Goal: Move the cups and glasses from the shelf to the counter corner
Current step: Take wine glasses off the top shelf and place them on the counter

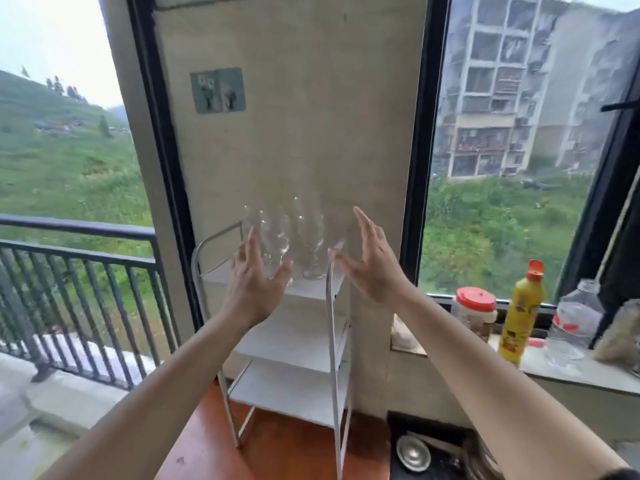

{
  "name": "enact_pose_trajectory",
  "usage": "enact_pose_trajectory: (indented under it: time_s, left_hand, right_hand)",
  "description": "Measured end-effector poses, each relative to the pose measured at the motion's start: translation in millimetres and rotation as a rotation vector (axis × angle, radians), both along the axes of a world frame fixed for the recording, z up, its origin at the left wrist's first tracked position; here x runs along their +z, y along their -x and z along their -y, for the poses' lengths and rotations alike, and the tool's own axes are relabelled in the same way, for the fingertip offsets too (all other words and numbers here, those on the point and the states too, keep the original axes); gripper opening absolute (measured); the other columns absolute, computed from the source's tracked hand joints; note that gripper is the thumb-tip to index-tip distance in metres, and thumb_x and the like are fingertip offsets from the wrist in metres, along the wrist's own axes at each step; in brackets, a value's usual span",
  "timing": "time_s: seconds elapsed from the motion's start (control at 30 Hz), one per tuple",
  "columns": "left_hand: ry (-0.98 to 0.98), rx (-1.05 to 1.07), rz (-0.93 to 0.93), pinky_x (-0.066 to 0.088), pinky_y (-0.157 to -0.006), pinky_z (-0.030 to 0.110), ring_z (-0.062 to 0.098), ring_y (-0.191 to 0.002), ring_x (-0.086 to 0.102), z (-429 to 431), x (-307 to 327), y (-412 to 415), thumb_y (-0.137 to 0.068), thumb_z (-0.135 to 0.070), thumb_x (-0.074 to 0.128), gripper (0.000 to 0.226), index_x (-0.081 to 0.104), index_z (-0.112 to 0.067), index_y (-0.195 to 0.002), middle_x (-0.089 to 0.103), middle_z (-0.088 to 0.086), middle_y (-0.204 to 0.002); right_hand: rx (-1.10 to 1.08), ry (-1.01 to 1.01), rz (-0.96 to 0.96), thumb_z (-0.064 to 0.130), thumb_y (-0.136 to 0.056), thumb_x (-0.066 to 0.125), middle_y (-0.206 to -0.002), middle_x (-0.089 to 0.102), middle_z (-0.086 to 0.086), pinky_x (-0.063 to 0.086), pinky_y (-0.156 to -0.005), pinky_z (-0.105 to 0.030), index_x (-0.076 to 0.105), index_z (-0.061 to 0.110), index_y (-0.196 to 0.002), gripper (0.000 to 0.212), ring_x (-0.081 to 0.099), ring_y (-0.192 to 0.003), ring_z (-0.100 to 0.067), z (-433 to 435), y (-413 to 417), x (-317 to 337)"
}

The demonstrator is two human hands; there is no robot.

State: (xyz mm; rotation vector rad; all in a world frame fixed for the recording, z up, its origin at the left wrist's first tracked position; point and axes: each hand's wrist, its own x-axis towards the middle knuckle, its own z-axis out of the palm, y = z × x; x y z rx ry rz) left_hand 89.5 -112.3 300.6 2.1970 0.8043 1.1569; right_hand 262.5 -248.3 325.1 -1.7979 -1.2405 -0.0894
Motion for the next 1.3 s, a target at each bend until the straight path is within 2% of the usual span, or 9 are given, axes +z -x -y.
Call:
enact_pose_trajectory:
  time_s: [0.17, 0.3, 0.4, 0.57, 0.7, 0.8, 1.0, 1.13, 1.3]
  left_hand:
    - [-0.015, -0.080, 0.105, 0.028, -0.112, 0.046, 0.026, -0.144, 0.023, -49.6, -2.0, -36.9, -0.087, -0.050, 0.068, 0.100, -0.003, -0.034, -0.156, 0.018, 0.008, -0.159]
    - [-0.043, -0.112, 0.168, 0.040, -0.106, 0.046, 0.030, -0.129, 0.044, -66.9, -5.0, -54.2, -0.081, -0.062, 0.067, 0.091, 0.014, -0.037, -0.150, 0.031, 0.009, -0.144]
    - [-0.098, -0.102, 0.240, 0.048, -0.091, 0.042, 0.021, -0.104, 0.054, -71.3, -7.1, -57.0, -0.080, -0.066, 0.064, 0.073, 0.029, -0.035, -0.137, 0.038, 0.001, -0.127]
    - [0.047, -0.162, 0.341, 0.052, -0.078, 0.034, 0.008, -0.093, 0.060, -66.3, -3.3, -54.1, -0.083, -0.063, 0.058, 0.054, 0.030, -0.037, -0.121, 0.051, 0.005, -0.117]
    - [0.228, -0.147, 0.474, 0.046, -0.068, 0.022, 0.000, -0.072, 0.060, -58.4, 11.4, -45.0, -0.096, -0.049, 0.055, 0.036, 0.031, -0.029, -0.115, 0.059, -0.002, -0.096]
    - [0.248, -0.136, 0.581, 0.050, -0.066, 0.029, 0.004, -0.064, 0.057, -47.3, 29.8, -30.4, -0.098, -0.041, 0.056, 0.034, 0.031, -0.026, -0.115, 0.058, -0.009, -0.080]
    - [0.065, -0.140, 0.678, 0.051, -0.063, 0.042, 0.025, -0.076, 0.056, 5.5, 84.0, -1.2, -0.091, -0.045, 0.058, 0.052, 0.030, -0.017, -0.124, 0.052, 0.012, -0.093]
    - [0.026, -0.149, 0.688, 0.056, -0.077, 0.052, 0.040, -0.092, 0.062, 60.2, 106.0, -3.0, -0.084, -0.047, 0.069, 0.069, 0.033, -0.015, -0.133, 0.056, 0.015, -0.107]
    - [0.179, -0.311, 0.655, 0.056, -0.085, 0.054, 0.021, -0.097, 0.068, 121.2, 94.3, -32.0, -0.069, -0.049, 0.078, 0.062, 0.053, -0.021, -0.118, 0.065, 0.008, -0.107]
  right_hand:
    - [-0.036, 0.044, -0.063, 0.053, -0.091, 0.066, -0.166, 0.027, -0.004, 0.022, -0.118, -0.030, 0.011, 0.032, -0.162, 0.092, 0.029, -0.151, -0.021, -57.5, -15.6, 15.1]
    - [-0.014, 0.110, -0.029, 0.061, -0.090, 0.062, -0.164, 0.033, -0.001, 0.025, -0.121, -0.041, 0.018, 0.041, -0.158, 0.084, 0.033, -0.149, -0.024, -84.6, -19.4, 16.4]
    - [-0.022, 0.135, -0.014, 0.062, -0.089, 0.062, -0.140, 0.053, 0.004, 0.035, -0.099, -0.030, 0.048, 0.039, -0.132, 0.051, 0.048, -0.131, -0.018, -93.8, -22.9, 12.6]
    - [-0.039, 0.070, -0.019, 0.054, -0.087, 0.071, -0.091, 0.052, 0.021, 0.037, -0.068, -0.019, 0.046, 0.027, -0.101, 0.040, 0.051, -0.080, 0.004, -91.2, -18.0, 12.8]
    - [0.037, 0.016, -0.093, 0.049, -0.088, 0.074, -0.112, 0.061, 0.011, 0.042, -0.082, -0.028, 0.049, 0.026, -0.111, 0.041, 0.057, -0.091, -0.008, -77.0, -5.9, 22.4]
    - [0.124, -0.099, -0.160, 0.042, -0.090, 0.075, -0.114, 0.063, 0.008, 0.046, -0.082, -0.025, 0.045, 0.032, -0.129, 0.051, 0.060, -0.086, 0.003, -61.2, 6.9, 38.3]
    - [0.265, -0.400, -0.362, 0.027, -0.093, 0.074, -0.136, 0.058, -0.006, 0.060, -0.091, -0.039, 0.014, 0.021, -0.161, 0.091, 0.071, -0.107, -0.018, -6.3, 19.6, 78.5]
    - [0.254, -0.531, -0.427, 0.027, -0.084, 0.080, -0.120, 0.066, -0.009, 0.058, -0.075, -0.022, 0.050, 0.009, -0.143, 0.069, 0.073, -0.094, -0.006, 50.5, 20.8, 90.9]
    - [0.164, -0.569, -0.399, 0.018, -0.074, 0.076, -0.119, 0.061, -0.011, 0.059, -0.076, -0.025, 0.059, 0.020, -0.128, 0.056, 0.071, -0.088, -0.004, 137.6, 3.0, 62.1]
